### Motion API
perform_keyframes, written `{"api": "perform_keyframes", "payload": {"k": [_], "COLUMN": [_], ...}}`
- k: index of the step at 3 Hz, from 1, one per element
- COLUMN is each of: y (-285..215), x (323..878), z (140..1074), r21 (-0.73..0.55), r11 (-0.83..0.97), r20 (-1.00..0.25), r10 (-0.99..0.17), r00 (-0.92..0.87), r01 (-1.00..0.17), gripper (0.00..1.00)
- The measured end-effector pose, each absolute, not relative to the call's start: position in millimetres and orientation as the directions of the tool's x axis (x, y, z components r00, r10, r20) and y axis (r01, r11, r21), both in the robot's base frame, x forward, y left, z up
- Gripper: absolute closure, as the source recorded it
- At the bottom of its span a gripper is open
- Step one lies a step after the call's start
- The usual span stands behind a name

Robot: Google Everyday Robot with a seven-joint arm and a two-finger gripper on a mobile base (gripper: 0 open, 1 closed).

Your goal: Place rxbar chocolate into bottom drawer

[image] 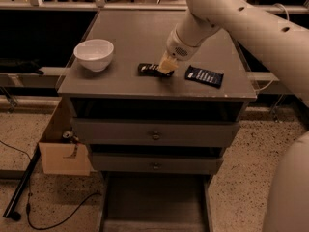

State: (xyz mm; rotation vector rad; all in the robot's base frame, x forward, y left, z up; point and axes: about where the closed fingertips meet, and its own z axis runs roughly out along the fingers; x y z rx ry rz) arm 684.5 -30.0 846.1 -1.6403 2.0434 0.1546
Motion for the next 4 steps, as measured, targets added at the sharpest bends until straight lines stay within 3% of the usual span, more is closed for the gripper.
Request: {"api": "perform_keyframes", "payload": {"k": [3, 4], "y": [-39.2, -39.2], "x": [660.4, 660.4], "z": [909.1, 909.0], "r21": [-0.297, -0.297], "r11": [0.27, 0.27], "r20": [-0.435, -0.435], "r10": [-0.892, -0.892], "r00": [-0.121, -0.121], "r01": [-0.916, -0.916], "gripper": [1.0, 0.84]}}
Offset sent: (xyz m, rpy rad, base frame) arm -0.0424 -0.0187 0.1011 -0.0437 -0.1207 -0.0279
